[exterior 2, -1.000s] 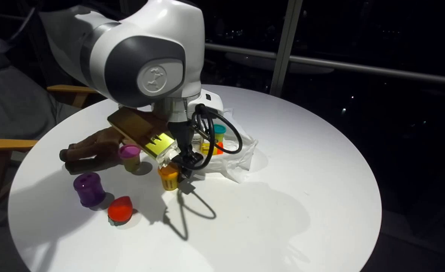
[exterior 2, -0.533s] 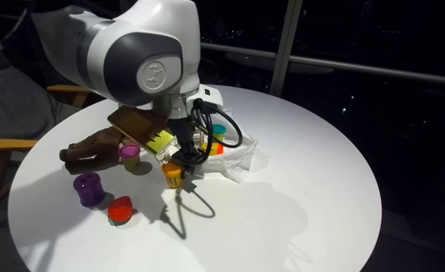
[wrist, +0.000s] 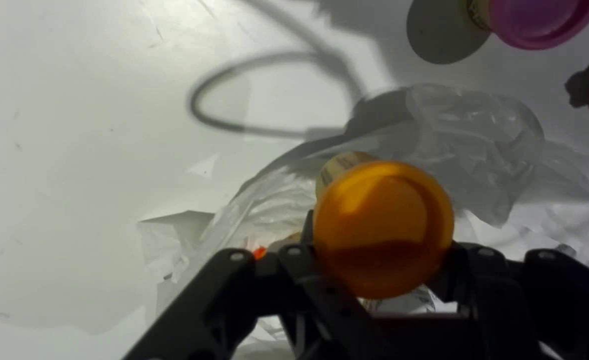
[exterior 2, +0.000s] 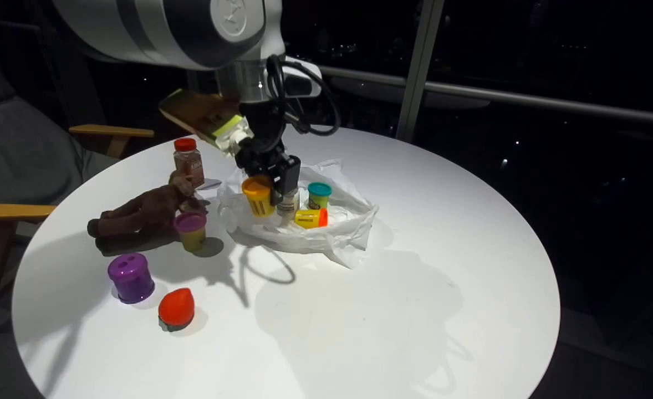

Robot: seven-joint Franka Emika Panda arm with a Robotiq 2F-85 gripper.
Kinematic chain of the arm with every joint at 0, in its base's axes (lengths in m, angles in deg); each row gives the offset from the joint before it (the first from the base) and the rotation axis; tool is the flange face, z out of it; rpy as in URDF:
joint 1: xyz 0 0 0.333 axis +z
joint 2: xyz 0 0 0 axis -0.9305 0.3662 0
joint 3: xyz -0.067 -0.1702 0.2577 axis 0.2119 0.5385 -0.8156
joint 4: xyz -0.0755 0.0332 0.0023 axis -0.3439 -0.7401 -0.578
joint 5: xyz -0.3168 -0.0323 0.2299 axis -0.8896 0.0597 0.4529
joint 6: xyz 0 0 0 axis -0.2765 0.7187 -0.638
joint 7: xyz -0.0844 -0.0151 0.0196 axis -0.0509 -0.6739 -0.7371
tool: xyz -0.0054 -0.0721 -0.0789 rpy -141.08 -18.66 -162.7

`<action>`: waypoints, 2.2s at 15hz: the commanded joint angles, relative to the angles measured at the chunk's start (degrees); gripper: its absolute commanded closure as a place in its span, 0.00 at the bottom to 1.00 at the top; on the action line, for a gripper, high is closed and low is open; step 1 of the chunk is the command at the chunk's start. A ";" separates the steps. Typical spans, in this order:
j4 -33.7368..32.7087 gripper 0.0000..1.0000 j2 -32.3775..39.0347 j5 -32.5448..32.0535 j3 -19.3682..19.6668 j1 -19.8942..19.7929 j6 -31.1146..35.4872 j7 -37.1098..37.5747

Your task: Put all the objects on the table into the white plastic bag

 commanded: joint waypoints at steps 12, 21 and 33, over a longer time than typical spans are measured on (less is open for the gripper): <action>-23.13 0.81 14.21 10.11 -6.70 -5.15 -0.41 0.57; -31.99 0.39 25.02 7.16 -3.41 -1.77 2.16 1.59; -23.98 0.00 9.66 -0.57 8.55 8.61 -4.42 14.14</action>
